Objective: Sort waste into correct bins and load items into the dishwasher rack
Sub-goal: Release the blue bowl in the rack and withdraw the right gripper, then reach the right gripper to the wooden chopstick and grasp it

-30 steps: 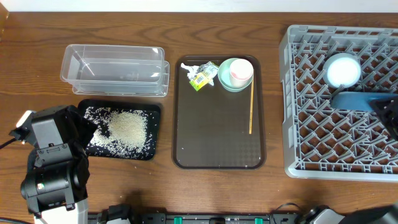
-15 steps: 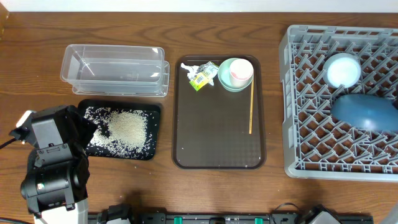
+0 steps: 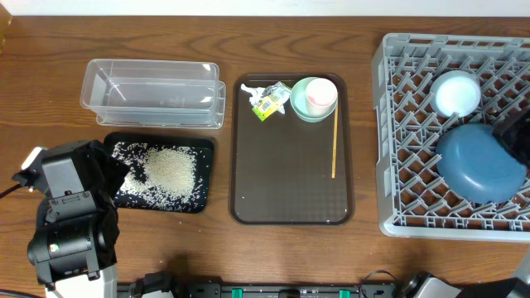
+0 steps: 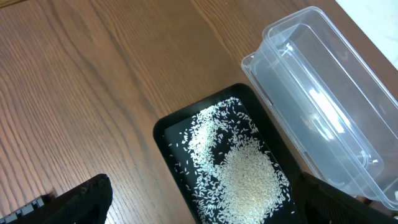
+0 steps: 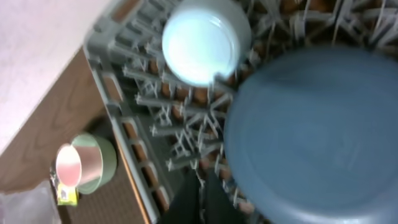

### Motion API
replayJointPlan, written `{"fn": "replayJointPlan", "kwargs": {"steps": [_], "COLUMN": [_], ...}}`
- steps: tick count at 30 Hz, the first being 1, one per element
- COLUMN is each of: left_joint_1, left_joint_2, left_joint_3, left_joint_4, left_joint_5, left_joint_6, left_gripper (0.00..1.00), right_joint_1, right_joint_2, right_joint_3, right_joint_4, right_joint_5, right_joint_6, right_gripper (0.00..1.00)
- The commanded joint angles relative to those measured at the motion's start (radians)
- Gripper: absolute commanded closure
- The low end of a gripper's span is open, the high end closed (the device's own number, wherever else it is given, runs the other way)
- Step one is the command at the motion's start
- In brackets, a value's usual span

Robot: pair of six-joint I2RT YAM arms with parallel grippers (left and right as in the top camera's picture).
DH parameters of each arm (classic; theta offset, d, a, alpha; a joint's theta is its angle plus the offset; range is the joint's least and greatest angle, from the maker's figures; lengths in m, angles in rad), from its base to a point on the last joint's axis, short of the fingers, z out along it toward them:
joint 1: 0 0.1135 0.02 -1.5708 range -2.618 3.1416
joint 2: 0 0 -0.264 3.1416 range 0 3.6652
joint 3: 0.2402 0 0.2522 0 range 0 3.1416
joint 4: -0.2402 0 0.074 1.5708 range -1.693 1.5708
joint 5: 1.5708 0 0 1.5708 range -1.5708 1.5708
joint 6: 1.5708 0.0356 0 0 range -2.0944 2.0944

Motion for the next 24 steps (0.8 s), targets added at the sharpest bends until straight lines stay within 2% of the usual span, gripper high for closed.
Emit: {"fn": "replayJointPlan", "kwargs": {"steps": [1, 2, 3, 4, 5, 7, 9, 11, 14, 17, 21, 24], "left_joint_1": [0.004, 0.004, 0.004, 0.004, 0.004, 0.004, 0.004, 0.004, 0.004, 0.004, 0.004, 0.004], "left_joint_2": [0.000, 0.000, 0.000, 0.000, 0.000, 0.000, 0.000, 0.000, 0.000, 0.000, 0.000, 0.000], "left_joint_3": [0.013, 0.013, 0.013, 0.013, 0.013, 0.013, 0.013, 0.013, 0.013, 0.013, 0.013, 0.013], "left_joint_4": [-0.003, -0.003, -0.003, -0.003, -0.003, -0.003, -0.003, -0.003, -0.003, -0.003, -0.003, -0.003], "left_joint_5": [-0.007, -0.007, -0.007, -0.007, -0.007, -0.007, -0.007, -0.007, -0.007, -0.007, -0.007, -0.007], "left_joint_6": [-0.002, -0.002, -0.002, -0.002, -0.002, -0.002, -0.002, -0.002, -0.002, -0.001, -0.002, -0.002], "left_gripper": [0.06, 0.06, 0.06, 0.06, 0.06, 0.06, 0.06, 0.06, 0.06, 0.06, 0.06, 0.06], "right_joint_1": [0.042, 0.057, 0.079, 0.101, 0.128, 0.193, 0.280, 0.388, 0.589, 0.791, 0.938, 0.980], "right_joint_2": [-0.052, -0.059, -0.064, -0.066, -0.065, -0.061, -0.060, -0.060, -0.043, 0.010, 0.120, 0.212], "right_joint_3": [-0.001, -0.001, -0.001, -0.001, -0.002, -0.002, -0.002, -0.002, -0.002, -0.002, -0.002, -0.002], "right_joint_4": [-0.043, -0.060, -0.074, -0.083, -0.093, -0.089, -0.071, -0.056, -0.042, -0.024, 0.013, 0.057], "right_joint_5": [-0.132, -0.194, -0.271, -0.333, -0.393, -0.430, -0.384, -0.223, 0.090, 0.337, 0.545, 0.558], "right_joint_6": [-0.117, -0.158, -0.193, -0.209, -0.212, -0.214, -0.210, -0.137, -0.037, 0.046, 0.161, 0.205], "right_gripper": [0.80, 0.62, 0.38, 0.08, 0.01, 0.01, 0.01, 0.04, 0.23, 0.25, 0.29, 0.40]}}
